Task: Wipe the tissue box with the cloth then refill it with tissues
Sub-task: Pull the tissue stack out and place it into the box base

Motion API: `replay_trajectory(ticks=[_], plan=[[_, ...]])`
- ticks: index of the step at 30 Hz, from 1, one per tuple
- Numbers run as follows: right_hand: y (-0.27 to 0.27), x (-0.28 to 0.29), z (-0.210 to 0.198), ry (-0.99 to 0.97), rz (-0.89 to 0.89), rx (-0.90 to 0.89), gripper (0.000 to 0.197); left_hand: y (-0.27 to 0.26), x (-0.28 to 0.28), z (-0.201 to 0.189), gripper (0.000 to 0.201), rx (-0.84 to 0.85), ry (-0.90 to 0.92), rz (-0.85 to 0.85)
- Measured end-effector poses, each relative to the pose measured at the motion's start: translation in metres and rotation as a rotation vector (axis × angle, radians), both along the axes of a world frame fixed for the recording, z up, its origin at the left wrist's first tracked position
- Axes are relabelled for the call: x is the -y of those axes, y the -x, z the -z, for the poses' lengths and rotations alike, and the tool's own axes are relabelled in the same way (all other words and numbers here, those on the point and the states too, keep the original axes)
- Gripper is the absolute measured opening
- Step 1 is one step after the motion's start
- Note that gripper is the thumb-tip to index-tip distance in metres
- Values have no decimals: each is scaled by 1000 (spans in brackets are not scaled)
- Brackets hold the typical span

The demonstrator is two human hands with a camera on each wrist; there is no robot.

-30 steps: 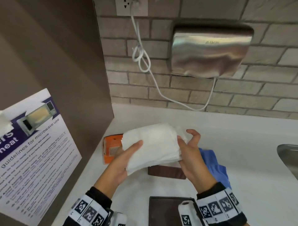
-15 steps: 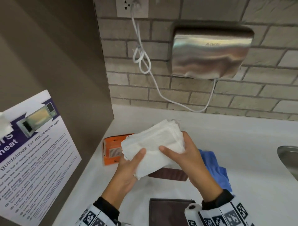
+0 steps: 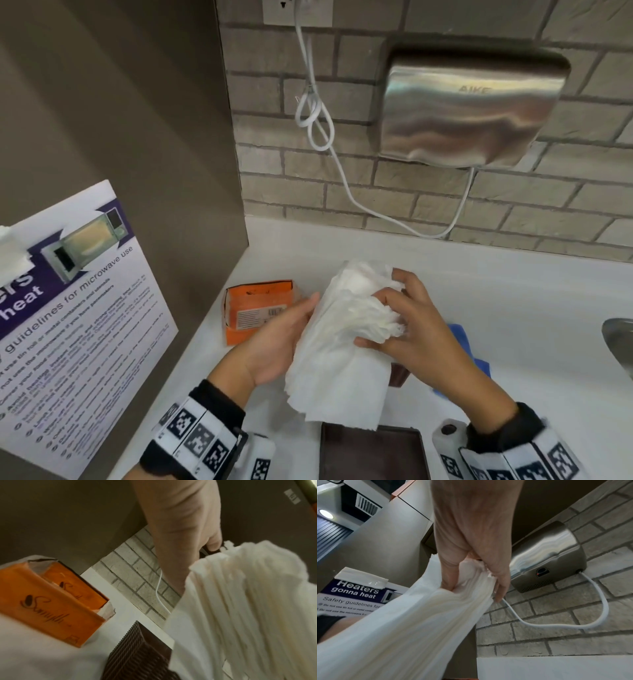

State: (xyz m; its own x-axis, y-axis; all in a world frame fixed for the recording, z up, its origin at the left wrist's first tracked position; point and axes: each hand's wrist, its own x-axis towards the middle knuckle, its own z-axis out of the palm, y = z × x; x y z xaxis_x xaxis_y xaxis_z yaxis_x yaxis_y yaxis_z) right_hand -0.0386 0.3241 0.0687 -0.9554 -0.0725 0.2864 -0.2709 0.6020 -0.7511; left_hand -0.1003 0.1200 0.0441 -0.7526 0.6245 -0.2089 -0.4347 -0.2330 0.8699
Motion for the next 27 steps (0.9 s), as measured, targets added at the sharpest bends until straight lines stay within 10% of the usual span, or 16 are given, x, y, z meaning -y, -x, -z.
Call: replay_trajectory(ticks=[5,13,27], plan=[[4,-2,5,-194,47,-202,31,3,-11,7,21,-85,152,-15],[6,-9,-2,-51,43,-1,33,2,-13,8,24,-176,244,35],[4,-7,6,224,75,-86,41,-1,-11,11,28,53,4,-55]])
